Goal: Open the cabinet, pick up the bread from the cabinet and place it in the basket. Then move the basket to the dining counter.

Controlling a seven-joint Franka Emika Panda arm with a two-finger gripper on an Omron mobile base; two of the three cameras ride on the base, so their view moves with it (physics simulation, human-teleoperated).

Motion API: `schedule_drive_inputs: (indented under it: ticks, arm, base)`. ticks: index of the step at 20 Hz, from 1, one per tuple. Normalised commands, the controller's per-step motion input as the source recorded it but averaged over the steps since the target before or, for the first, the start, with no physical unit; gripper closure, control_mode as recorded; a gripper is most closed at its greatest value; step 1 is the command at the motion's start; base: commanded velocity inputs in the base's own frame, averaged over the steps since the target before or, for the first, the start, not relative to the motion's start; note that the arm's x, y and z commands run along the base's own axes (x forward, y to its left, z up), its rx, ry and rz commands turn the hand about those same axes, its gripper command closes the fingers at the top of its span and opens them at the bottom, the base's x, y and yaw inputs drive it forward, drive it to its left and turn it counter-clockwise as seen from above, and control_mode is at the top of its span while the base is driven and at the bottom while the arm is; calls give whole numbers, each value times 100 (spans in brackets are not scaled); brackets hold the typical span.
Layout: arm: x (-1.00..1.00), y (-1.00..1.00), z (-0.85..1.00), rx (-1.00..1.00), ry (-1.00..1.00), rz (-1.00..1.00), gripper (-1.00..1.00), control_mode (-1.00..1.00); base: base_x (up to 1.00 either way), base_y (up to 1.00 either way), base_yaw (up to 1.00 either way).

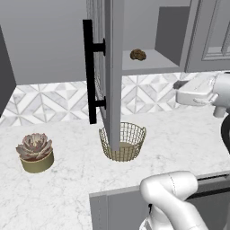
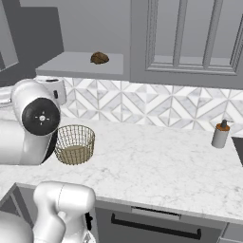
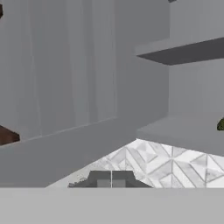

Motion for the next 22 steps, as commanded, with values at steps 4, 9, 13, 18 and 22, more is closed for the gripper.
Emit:
schedule_drive_inputs:
  ticks: [4, 9, 13, 18, 22]
  arm:
    - [0, -39, 0, -14, 23, -41, 100, -100]
    - [30, 1, 0, -13, 19, -30, -100, -100]
    - [57, 5, 0, -7, 13, -24, -100, -100]
    - [67, -13, 0, -4, 3, -18, -100, -100]
    - [70, -6, -4, 0, 0, 0, -100, -100]
  base:
    - [0, 0, 0]
    - [0, 0, 0]
    - [0, 0, 0]
    - [0, 0, 0]
    - [0, 0, 0]
